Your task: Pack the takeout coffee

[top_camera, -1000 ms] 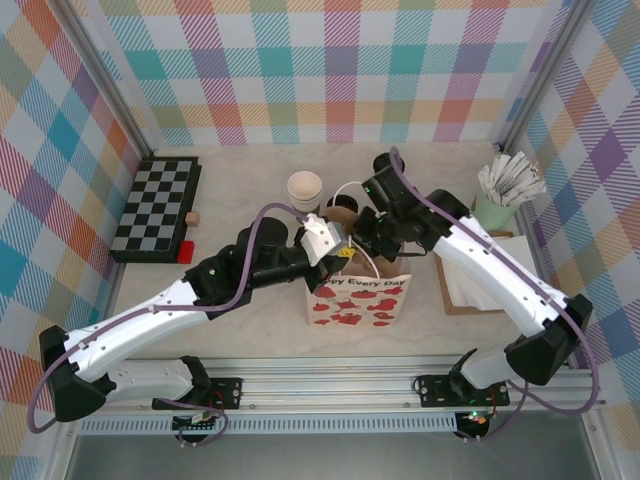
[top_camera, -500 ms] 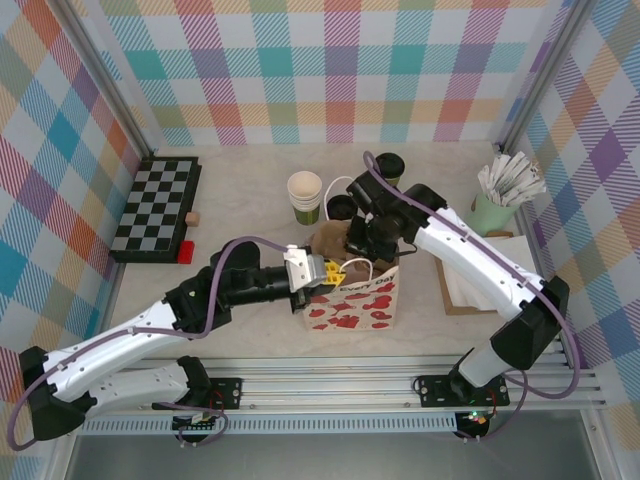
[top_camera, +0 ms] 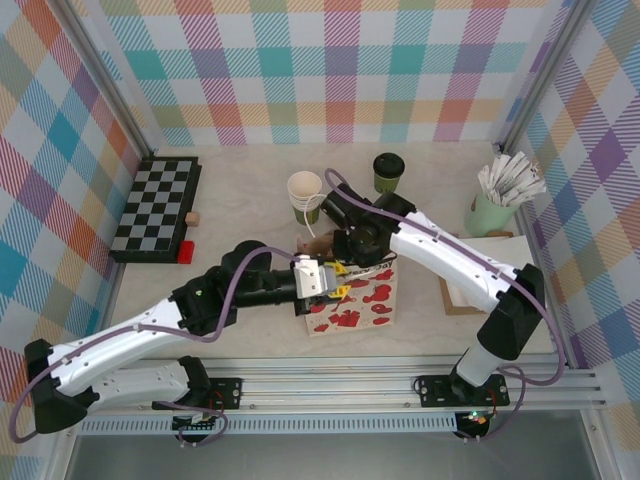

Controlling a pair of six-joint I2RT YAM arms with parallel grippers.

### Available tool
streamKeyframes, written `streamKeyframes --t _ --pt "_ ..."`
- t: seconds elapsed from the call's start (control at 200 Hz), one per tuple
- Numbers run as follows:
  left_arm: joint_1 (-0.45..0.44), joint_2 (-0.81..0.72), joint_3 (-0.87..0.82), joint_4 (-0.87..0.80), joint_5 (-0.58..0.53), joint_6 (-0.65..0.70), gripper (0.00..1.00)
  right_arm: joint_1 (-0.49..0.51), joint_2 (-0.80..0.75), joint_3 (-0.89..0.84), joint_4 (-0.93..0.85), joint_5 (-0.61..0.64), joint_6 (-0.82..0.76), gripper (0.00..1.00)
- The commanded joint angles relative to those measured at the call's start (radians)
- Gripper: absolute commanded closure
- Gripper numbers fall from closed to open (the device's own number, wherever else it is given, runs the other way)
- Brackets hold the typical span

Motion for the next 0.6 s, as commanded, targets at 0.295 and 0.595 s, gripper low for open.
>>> streamKeyframes --t 0.295,0.595 --pt "0.378 -0.008 0.206 -0.234 -0.296 -0.347 0.02 0.005 -0.148 -0.148 0.166 0.020 -0.381 1.00" --pt "0.454 0.244 0.444 -0.492 0.230 -0.178 0.11 0.004 -0.161 -0.157 0.210 0.037 -0.556 1.00"
